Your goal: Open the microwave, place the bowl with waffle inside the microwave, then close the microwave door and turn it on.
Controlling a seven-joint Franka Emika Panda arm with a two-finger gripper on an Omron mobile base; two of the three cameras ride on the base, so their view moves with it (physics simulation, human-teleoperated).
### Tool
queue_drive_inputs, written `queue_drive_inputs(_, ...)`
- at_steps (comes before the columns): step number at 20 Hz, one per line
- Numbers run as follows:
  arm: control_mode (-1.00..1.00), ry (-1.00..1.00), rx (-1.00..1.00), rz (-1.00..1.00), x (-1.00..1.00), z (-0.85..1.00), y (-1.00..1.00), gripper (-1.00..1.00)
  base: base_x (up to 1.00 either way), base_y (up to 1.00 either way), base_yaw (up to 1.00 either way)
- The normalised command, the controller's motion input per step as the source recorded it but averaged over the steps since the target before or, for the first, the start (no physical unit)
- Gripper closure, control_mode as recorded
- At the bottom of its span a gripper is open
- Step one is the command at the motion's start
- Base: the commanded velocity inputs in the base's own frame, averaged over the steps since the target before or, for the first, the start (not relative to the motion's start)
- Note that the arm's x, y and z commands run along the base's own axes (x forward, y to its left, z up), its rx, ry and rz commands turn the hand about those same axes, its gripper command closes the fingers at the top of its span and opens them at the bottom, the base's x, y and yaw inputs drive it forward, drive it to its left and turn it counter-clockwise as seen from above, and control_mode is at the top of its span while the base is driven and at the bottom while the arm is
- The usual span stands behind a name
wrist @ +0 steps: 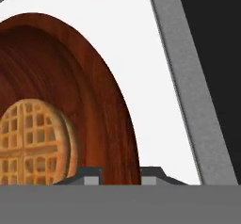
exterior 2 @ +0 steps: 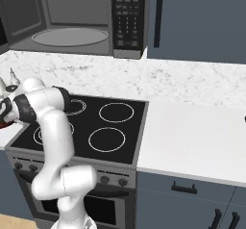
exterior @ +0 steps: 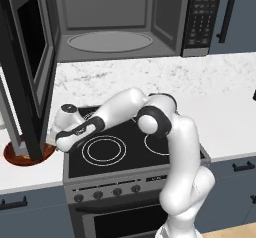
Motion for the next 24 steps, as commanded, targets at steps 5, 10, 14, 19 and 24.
queue_drive_inputs(5,-1.0,0.0,0.24,-0.18,-0.06,0.79,-0.99,1.0,0.0,0.0,0.0)
queue_drive_inputs(10,-1.0,0.03,0.21,-0.15,-0.28,0.87,-1.0,1.0,0.0,0.0,0.0)
queue_drive_inputs(14,-1.0,0.04,0.05,-0.12,-0.22,1.0,-1.0,1.0,0.0,0.0,0.0)
queue_drive_inputs(19,-1.0,0.05,-0.05,-0.1,-0.37,1.0,-1.0,1.0,0.0,0.0,0.0)
queue_drive_inputs(24,-1.0,0.0,-0.18,-0.08,-0.63,1.0,-1.0,1.0,0.0,0.0,0.0)
